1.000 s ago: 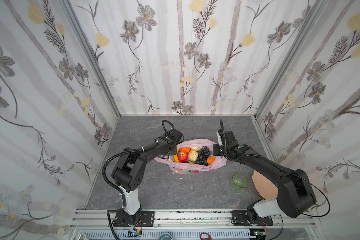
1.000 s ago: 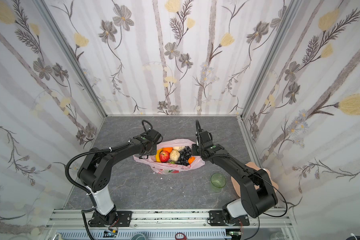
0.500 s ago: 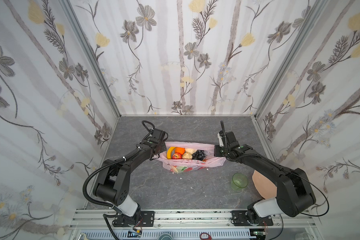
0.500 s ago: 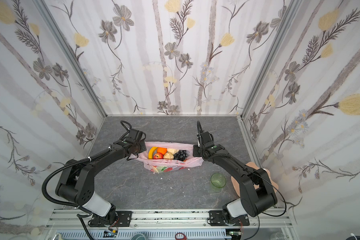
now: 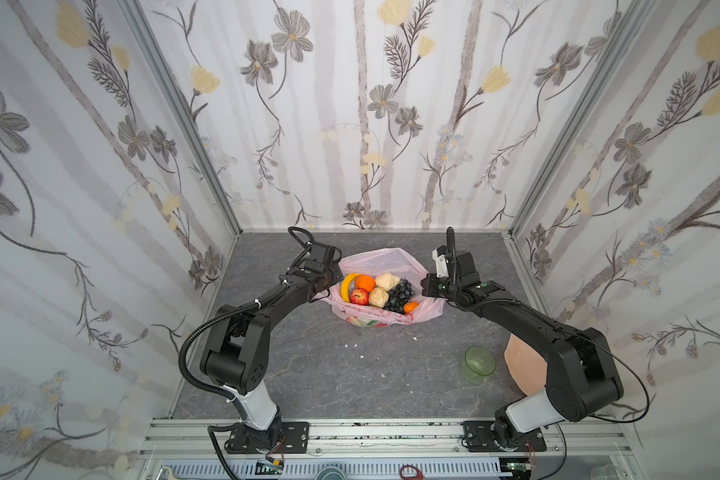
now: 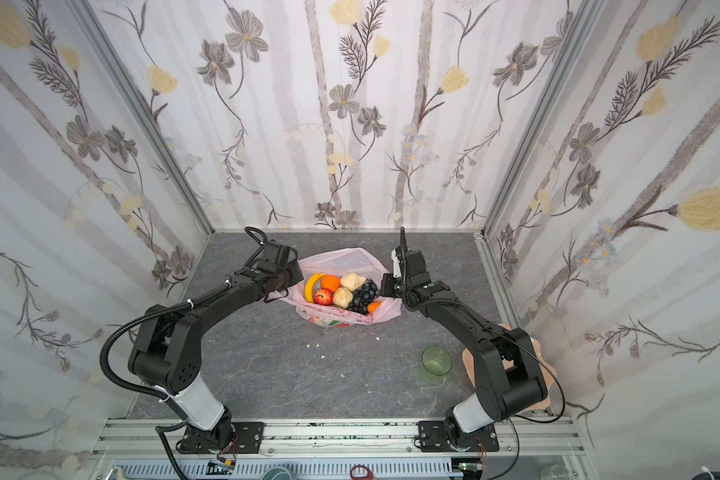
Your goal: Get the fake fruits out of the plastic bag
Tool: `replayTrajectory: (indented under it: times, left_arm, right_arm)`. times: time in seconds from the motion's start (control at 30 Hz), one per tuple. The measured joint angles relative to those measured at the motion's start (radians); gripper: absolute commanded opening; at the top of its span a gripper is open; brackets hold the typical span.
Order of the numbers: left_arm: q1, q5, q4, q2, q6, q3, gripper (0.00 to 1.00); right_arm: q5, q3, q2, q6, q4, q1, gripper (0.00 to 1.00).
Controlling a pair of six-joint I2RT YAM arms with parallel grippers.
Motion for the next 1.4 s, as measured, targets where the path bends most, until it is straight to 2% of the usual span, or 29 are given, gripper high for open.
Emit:
replayTrajectory:
  times: [0.1, 0.17, 0.33, 0.5, 0.6, 0.77, 0.8, 0.83, 0.9, 1.0, 1.07, 1.17, 1.4]
  left_arm:
    - [-0.068, 0.028, 0.038, 0.021, -0.023, -0.017, 0.0]
    - [-0.076, 0.052, 0.053, 0.022, -0.031, -0.044, 0.0]
    - [0.033, 0.064, 0.081, -0.003, -0.071, -0.141, 0.0]
    - [0.16, 0.121, 0.119, -0.031, -0.106, -0.217, 0.0]
    - [0.174, 0.148, 0.13, -0.028, -0.113, -0.222, 0.0]
    - [0.177, 0.164, 0.142, -0.015, -0.116, -0.222, 0.0]
    - [0.176, 0.164, 0.142, -0.013, -0.114, -0.222, 0.0]
    - [0.172, 0.164, 0.142, -0.012, -0.114, -0.22, 0.0]
    - [0.158, 0.163, 0.143, -0.009, -0.112, -0.215, 0.0]
    - [0.135, 0.159, 0.143, -0.007, -0.11, -0.211, 0.0]
    - [0.126, 0.159, 0.143, -0.007, -0.111, -0.211, 0.0]
    - [0.122, 0.153, 0.144, -0.008, -0.116, -0.213, 0.0]
    - [0.104, 0.127, 0.144, -0.029, -0.133, -0.22, 0.0]
  right_arm:
    - [-0.046, -0.003, 0.05, 0.047, 0.062, 0.045, 0.0]
    - [-0.079, -0.005, 0.066, 0.064, 0.087, 0.057, 0.0]
    - [-0.128, -0.082, 0.031, 0.093, 0.168, -0.01, 0.0]
    - [-0.259, -0.194, -0.008, 0.128, 0.288, -0.132, 0.0]
    - [-0.321, -0.22, -0.003, 0.159, 0.328, -0.158, 0.0]
    - [-0.34, -0.205, 0.032, 0.167, 0.348, -0.168, 0.0]
    - [-0.337, -0.196, 0.039, 0.167, 0.343, -0.168, 0.04]
    - [-0.332, -0.189, 0.043, 0.167, 0.338, -0.167, 0.13]
    - [-0.306, -0.167, 0.047, 0.164, 0.312, -0.162, 0.35]
    - [-0.234, -0.126, 0.04, 0.129, 0.243, -0.137, 0.62]
    - [-0.187, -0.108, 0.018, 0.102, 0.193, -0.117, 0.74]
    - [-0.129, -0.1, -0.031, 0.065, 0.137, -0.1, 0.81]
    - [-0.05, -0.12, -0.113, 0.016, 0.064, -0.081, 0.85]
